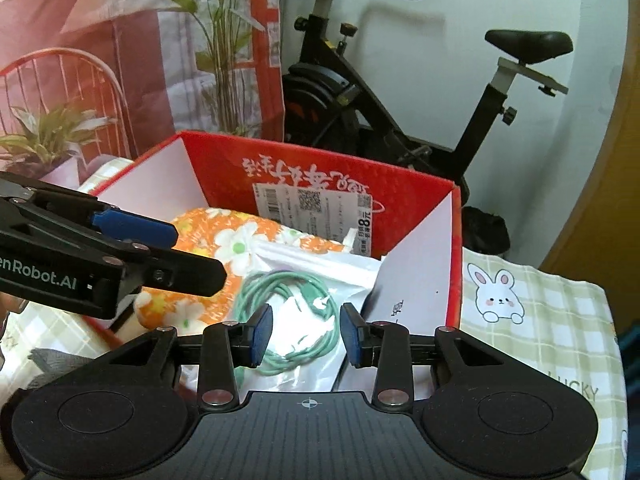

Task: Organize soft objects
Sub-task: 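Lower the cable bag into the red box and open both grippers, then move both grippers to the packaged bread roll and close on it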

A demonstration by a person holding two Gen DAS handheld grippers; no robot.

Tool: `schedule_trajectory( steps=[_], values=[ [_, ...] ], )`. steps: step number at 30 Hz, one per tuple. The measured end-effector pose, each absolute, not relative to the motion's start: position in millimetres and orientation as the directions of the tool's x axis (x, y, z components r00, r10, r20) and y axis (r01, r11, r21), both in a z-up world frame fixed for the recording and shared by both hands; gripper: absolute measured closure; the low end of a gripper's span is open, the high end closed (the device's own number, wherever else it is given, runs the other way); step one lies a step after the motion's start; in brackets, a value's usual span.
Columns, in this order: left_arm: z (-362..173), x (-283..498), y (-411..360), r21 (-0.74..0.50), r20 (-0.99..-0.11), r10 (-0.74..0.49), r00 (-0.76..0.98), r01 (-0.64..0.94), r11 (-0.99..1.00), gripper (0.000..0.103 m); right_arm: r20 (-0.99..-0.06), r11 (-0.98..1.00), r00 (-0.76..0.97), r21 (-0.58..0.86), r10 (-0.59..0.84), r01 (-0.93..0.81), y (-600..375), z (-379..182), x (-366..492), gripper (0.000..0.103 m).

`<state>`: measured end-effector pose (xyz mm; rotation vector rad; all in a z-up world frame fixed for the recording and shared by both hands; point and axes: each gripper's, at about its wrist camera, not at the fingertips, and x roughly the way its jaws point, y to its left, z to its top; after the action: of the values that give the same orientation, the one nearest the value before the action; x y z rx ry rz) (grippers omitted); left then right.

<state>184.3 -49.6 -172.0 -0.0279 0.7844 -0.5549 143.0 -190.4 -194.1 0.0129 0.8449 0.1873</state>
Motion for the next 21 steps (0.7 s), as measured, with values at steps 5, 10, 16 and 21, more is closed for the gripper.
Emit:
schedule_trajectory(
  steps=[5,10,16,21],
  values=[
    [-156.9,155.4,-36.3,-0.196,-0.644,-0.458,0.613,0.446,0.873,0.037,-0.714,0.980,0.674,0.100,0.190,-0.170,-187.5,-172.8,121.6,0.069],
    [-150.4,126.0,-15.5,-0.198,-0.632,-0.442,0.637,0.418,0.886,0.038,-0.687,0.975,0.693,0.117,0.218,-0.191,-179.8,-154.8,95.1,0.068],
    [-156.8,94.3,-0.8,-0.189,-0.634,-0.425,0.646,0.403,0.895,0.038,-0.668,0.965,0.698,0.151,0.258,-0.213,-166.2,-147.8,63.0,0.068],
    [-175.1,75.1,7.1,-0.234,-0.656,-0.437,0.615,0.385,0.893,0.044,-0.692,0.958,0.664,0.178,0.284,-0.223,-153.9,-162.5,41.6,0.068]
  ],
)
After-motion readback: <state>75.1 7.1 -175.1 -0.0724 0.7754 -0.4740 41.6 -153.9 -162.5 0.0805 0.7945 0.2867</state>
